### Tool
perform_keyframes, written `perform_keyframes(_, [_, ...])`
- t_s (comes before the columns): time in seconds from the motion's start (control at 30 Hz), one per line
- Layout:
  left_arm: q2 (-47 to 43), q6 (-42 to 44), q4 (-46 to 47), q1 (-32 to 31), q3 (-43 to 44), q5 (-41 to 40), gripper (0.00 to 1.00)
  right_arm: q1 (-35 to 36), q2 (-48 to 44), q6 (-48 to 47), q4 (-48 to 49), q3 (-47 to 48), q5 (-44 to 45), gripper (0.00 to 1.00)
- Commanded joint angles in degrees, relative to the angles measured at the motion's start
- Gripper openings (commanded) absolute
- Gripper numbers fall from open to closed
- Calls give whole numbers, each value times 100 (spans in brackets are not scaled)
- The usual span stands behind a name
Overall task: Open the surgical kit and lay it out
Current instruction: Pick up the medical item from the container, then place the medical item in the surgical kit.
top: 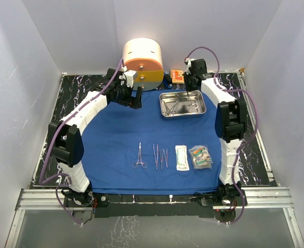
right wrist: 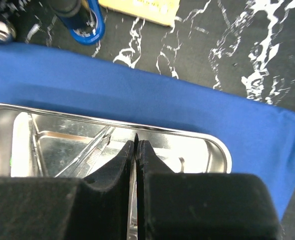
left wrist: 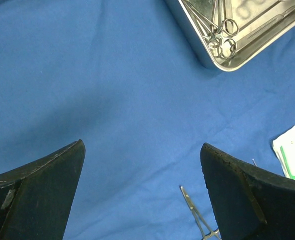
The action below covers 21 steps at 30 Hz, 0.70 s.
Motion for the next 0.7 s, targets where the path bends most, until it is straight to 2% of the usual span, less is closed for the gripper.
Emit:
perform_keyframes(0.0, [-72, -351, 230, 35, 133, 90, 97, -10, -661, 274, 439, 378, 150, 0])
perform_keyframes(0.1, [-23, -588, 396, 28, 167, 326, 92, 5, -822, 385, 524, 454, 259, 0])
perform_keyframes(0.4, [367, -1480, 1082, -90, 588, 1468, 89, 282, -1377, 1336, 785, 499, 137, 0])
perform_keyframes(0.67, [996, -2394, 2084, -414, 1153, 2008, 74, 628, -1660, 2008, 848, 421, -65, 0])
